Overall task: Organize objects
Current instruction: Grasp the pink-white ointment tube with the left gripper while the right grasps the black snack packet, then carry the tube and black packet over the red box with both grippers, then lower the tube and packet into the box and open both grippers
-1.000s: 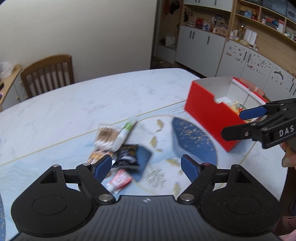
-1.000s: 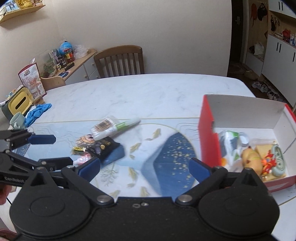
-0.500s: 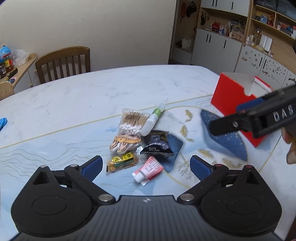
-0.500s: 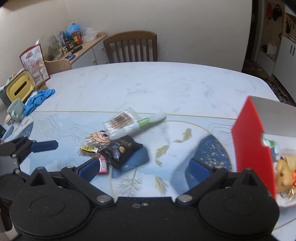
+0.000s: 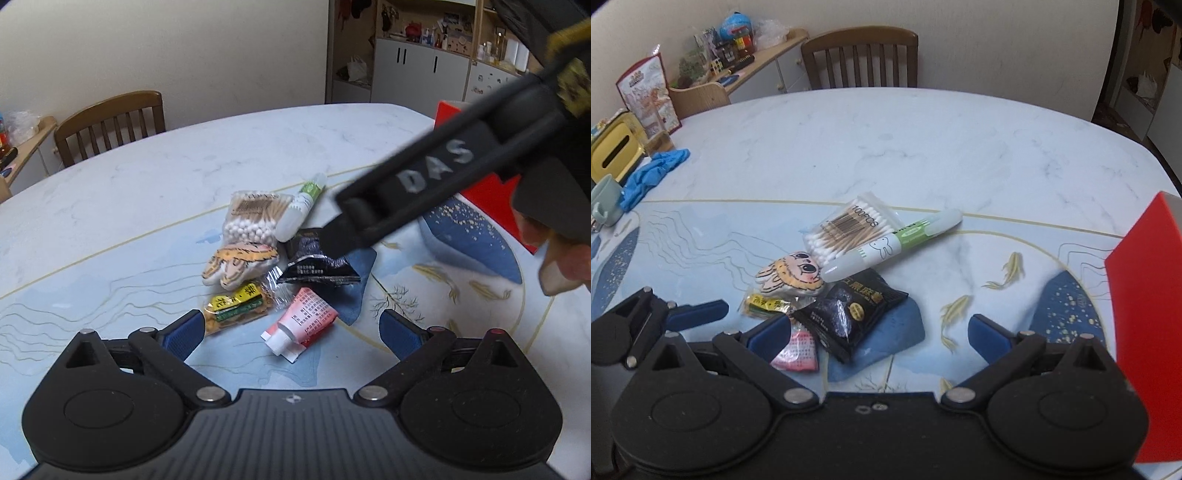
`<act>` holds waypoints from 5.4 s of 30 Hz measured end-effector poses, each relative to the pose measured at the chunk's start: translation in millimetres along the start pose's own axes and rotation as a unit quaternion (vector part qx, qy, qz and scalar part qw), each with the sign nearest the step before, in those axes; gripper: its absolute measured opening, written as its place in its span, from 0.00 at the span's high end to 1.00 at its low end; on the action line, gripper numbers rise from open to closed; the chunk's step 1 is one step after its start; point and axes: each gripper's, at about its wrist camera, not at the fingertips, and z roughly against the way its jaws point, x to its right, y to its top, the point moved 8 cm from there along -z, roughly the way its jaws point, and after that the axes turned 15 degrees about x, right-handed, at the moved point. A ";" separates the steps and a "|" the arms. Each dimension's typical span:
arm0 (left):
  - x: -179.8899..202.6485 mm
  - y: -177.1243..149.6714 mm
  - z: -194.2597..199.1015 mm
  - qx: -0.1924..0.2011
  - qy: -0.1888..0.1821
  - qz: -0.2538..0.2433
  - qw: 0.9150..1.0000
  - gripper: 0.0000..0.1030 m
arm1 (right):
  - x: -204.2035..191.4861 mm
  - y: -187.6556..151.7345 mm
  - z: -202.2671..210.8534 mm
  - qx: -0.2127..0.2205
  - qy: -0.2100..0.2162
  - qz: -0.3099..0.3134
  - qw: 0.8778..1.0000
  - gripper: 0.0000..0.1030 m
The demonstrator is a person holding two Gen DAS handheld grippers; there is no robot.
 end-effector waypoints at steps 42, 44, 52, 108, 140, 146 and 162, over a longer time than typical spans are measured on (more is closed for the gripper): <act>14.2 -10.4 -17.4 -0.009 -0.020 -0.021 1.000 0.64 | -3.7 -10.9 -39.1 -0.040 0.022 0.006 0.999 0.57; 13.9 -9.4 -17.7 -0.012 -0.018 -0.019 1.000 0.64 | 1.9 -13.9 -33.8 -0.038 0.016 0.007 0.999 0.58; 15.1 -11.9 -8.2 -0.024 -0.016 -0.002 1.000 0.64 | 25.4 -33.5 -2.3 -0.037 0.005 -0.018 0.999 0.60; 277.4 161.6 -37.0 0.038 -0.122 -0.093 0.987 0.64 | 295.4 -24.6 210.8 0.154 -0.078 -0.115 0.978 0.67; 321.8 151.8 -195.0 -0.099 -0.084 -0.100 0.986 0.64 | 386.3 3.4 87.9 0.052 -0.089 -0.095 0.990 0.67; 319.8 147.2 -204.3 -0.124 -0.084 -0.090 0.985 0.64 | 388.4 -3.9 79.2 0.029 -0.085 -0.098 0.991 0.67; 328.3 146.3 -213.6 -0.143 -0.087 -0.104 0.980 0.52 | 389.3 -4.2 77.8 0.022 -0.080 -0.099 0.992 0.65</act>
